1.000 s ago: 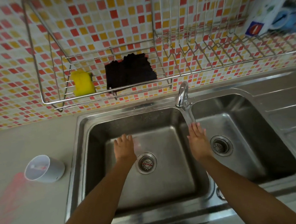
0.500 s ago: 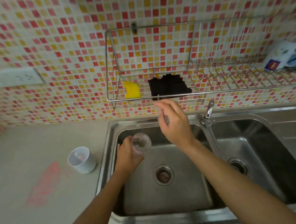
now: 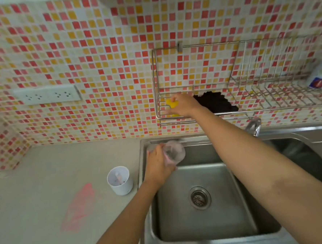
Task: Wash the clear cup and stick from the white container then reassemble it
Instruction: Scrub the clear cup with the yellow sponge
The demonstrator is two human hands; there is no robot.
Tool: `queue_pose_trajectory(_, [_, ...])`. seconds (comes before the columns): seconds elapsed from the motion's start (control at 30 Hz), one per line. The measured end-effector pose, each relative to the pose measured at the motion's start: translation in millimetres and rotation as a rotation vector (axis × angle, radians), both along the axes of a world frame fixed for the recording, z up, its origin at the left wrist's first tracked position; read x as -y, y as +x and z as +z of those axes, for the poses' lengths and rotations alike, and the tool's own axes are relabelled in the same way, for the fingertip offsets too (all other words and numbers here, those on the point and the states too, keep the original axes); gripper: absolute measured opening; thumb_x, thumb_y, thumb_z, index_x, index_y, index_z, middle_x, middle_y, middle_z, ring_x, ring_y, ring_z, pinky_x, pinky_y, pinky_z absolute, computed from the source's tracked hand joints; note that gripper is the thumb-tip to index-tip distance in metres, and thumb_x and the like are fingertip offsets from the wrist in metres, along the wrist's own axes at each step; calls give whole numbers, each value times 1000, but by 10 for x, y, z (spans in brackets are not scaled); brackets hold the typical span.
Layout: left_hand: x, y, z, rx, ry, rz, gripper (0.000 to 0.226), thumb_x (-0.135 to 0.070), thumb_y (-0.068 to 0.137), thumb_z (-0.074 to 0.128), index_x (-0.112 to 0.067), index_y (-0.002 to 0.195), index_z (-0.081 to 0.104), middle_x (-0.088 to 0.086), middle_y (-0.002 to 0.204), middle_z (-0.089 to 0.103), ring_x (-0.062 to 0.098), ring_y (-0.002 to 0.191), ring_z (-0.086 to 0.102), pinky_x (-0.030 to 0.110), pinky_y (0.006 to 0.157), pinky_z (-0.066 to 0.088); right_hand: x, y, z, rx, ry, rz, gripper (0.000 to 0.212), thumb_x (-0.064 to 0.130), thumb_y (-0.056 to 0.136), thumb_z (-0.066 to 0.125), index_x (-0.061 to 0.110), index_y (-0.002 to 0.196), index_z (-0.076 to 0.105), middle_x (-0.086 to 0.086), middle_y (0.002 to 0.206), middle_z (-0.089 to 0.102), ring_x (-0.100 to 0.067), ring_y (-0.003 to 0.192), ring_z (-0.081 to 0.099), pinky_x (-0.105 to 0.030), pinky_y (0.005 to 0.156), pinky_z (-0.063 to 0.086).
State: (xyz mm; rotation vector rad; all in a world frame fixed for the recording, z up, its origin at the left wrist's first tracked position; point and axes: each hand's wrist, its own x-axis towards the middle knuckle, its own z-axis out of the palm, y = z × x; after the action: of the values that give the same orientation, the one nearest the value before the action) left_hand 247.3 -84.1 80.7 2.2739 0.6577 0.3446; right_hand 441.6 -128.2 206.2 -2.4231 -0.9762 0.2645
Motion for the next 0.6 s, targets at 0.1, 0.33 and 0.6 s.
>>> queue_pose_trajectory(0.1, [-58, -37, -3, -8, -3, -28, 76, -30, 62, 81, -21, 127, 42, -4, 118, 53, 15, 108, 48, 35, 97, 47, 25, 27, -24, 2, 73, -97, 30, 19, 84, 67, 14, 109, 52, -7, 115, 56, -20, 89, 52, -31, 68, 42])
queue_pose_trajectory(0.33, [-71, -69, -70, -20, -1, -25, 62, -36, 62, 77, -34, 115, 45, -9, 114, 58, 16, 105, 58, 42, 96, 50, 168, -174, 144, 4, 457, -161, 24, 13, 92, 49, 21, 114, 47, -1, 90, 56, -14, 59, 51, -26, 48, 39])
queue_pose_trajectory(0.6, [-21, -15, 2, 35, 167, -84, 67, -28, 64, 77, -23, 123, 46, -2, 120, 55, 17, 107, 50, 39, 96, 47, 937, -727, 28, -113, 743, -23, 27, 14, 93, 54, 28, 117, 57, 13, 99, 61, -6, 82, 59, -21, 68, 50])
